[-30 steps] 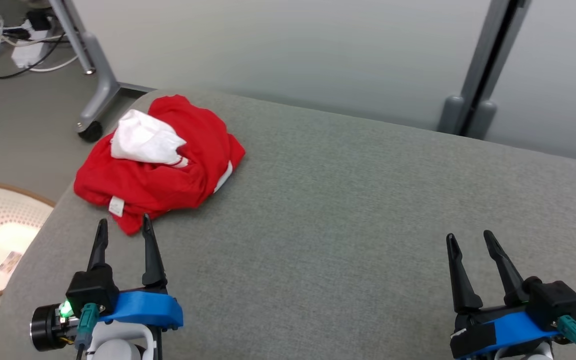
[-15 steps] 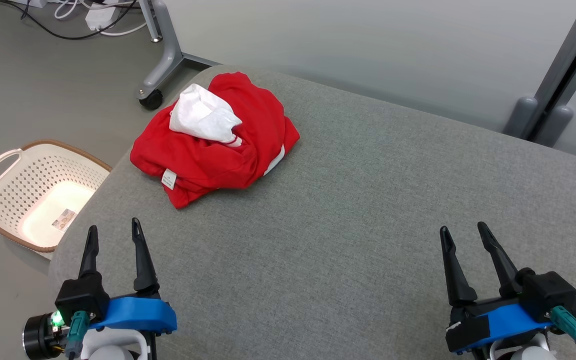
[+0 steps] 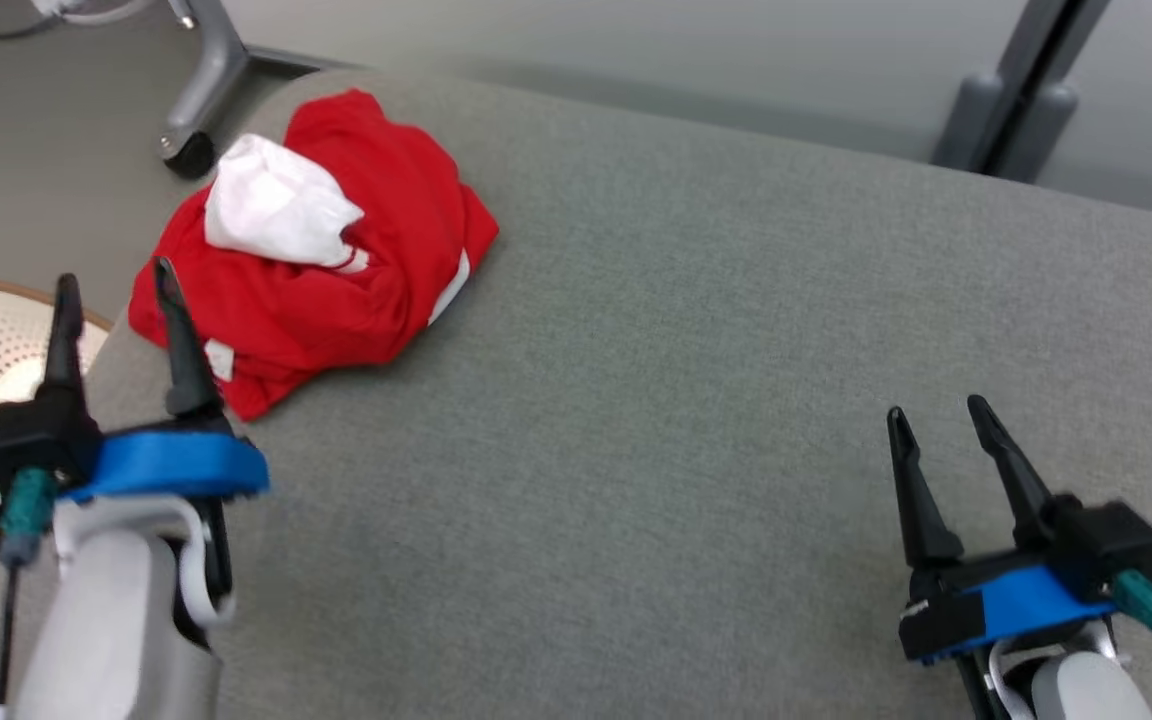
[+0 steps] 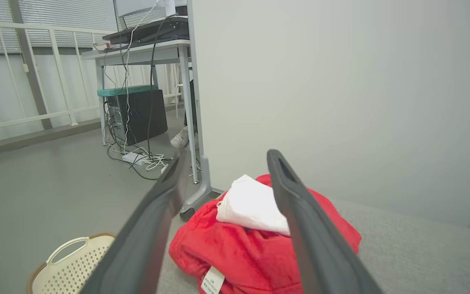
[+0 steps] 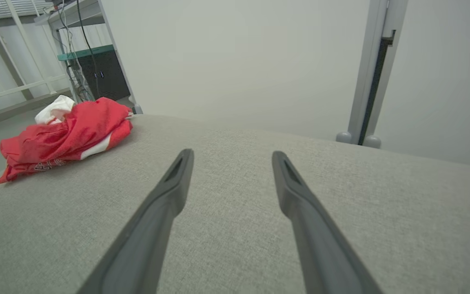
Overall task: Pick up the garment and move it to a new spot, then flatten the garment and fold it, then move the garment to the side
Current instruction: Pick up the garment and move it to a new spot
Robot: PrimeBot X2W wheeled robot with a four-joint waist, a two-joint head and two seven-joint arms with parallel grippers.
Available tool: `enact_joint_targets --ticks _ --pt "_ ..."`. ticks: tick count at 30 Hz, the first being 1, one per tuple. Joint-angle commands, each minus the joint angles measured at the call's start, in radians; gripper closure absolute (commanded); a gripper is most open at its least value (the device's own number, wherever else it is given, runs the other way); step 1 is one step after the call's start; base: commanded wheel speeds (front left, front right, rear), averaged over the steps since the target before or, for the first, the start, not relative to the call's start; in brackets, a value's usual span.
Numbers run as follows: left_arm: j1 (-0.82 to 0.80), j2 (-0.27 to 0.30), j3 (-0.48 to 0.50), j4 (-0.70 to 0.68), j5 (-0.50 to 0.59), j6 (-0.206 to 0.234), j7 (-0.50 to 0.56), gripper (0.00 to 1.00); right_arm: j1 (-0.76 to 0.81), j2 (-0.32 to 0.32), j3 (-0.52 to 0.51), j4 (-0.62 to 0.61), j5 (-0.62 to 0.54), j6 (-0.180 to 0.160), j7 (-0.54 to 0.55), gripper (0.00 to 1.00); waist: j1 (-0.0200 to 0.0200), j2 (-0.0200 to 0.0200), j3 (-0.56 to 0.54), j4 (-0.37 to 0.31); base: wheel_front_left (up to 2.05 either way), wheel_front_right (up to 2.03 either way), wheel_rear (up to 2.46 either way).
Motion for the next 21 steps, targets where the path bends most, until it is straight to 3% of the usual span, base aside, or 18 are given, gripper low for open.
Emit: enact_joint_targets --ticks 1,12,21 --pt "-0.059 0.018 0.014 0.005 -0.005 -0.004 0.003 0.00 -0.015 -0.006 -0.003 -0.016 -0.016 0.002 0.009 0.00 -0.0001 0.0000 0.023 -0.015 0.00 0.00 0.00" --pt "-0.366 0.127 0.075 0.141 -0.048 -0.029 0.073 0.00 -0.060 -0.040 -0.042 -0.136 -0.044 0.002 0.049 0.00 -0.0001 0.0000 0.207 -0.125 0.00 0.00 0.00" --pt "-0.470 0.120 0.046 0.409 -0.088 -0.080 0.155 0.00 -0.072 -0.066 -0.060 -0.213 -0.038 0.002 0.068 0.00 -0.0001 0.0000 0.290 -0.154 0.00 0.00 0.00"
